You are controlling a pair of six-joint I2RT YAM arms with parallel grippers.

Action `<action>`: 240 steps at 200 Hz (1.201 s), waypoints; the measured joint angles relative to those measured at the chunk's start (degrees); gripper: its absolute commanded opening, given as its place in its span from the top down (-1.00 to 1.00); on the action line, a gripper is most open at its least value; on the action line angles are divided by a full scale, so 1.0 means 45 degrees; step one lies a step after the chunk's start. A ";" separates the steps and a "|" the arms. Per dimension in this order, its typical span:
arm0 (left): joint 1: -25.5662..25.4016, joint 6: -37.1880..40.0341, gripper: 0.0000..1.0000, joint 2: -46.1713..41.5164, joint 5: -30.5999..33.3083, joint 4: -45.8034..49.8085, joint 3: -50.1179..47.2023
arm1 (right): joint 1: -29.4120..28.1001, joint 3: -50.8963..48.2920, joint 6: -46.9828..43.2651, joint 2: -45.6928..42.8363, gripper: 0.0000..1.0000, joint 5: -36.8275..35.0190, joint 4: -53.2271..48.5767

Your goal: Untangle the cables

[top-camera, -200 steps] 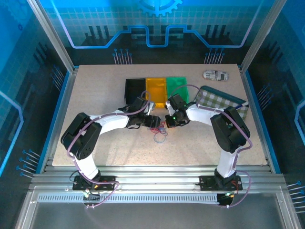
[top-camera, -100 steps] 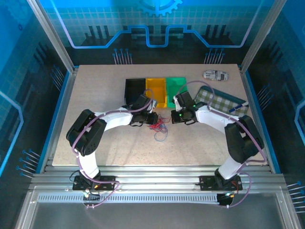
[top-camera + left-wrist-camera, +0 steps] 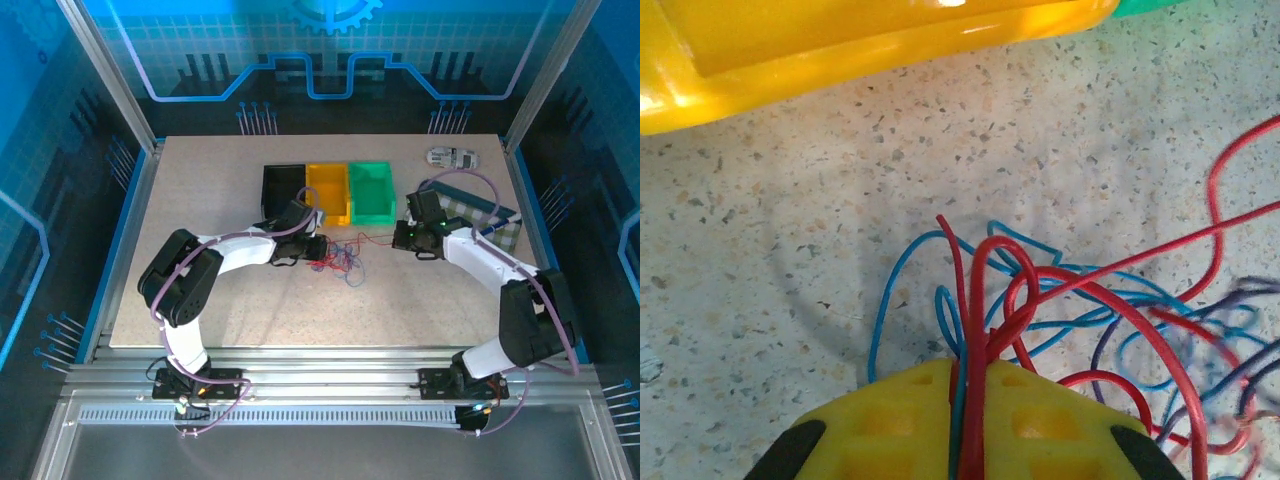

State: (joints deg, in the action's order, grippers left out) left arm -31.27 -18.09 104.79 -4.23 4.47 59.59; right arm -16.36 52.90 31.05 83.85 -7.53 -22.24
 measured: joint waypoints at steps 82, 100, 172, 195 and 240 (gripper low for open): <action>0.0797 -0.0899 1.00 -0.0714 0.0107 -0.0204 -0.0947 | 0.1127 -0.0656 0.0330 -0.0563 0.92 0.0607 -0.0092; 0.0835 -0.0733 1.00 -0.0996 0.0078 -0.0155 -0.1185 | 0.1107 -0.0991 0.0418 -0.0559 0.22 0.0821 -0.0049; 0.0884 0.0117 1.00 -0.1355 0.0291 0.0714 -0.1185 | -0.0845 -0.1025 -0.0461 -0.0656 -0.13 -0.0233 0.0534; 0.0850 0.0053 1.00 -0.1355 0.0665 0.0801 -0.1171 | -0.1025 -0.0797 -0.0806 -0.0685 -0.13 -0.0607 0.0529; 0.0835 -0.0010 1.00 -0.1350 0.0996 0.0942 -0.1117 | -0.1598 0.0296 -0.1248 0.0136 -0.11 0.0520 0.0821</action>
State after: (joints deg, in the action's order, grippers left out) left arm -27.51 -18.13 98.72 0.25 8.71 54.57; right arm -23.55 54.24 25.43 84.47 -5.19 -18.55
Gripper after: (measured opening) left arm 0.042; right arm 0.559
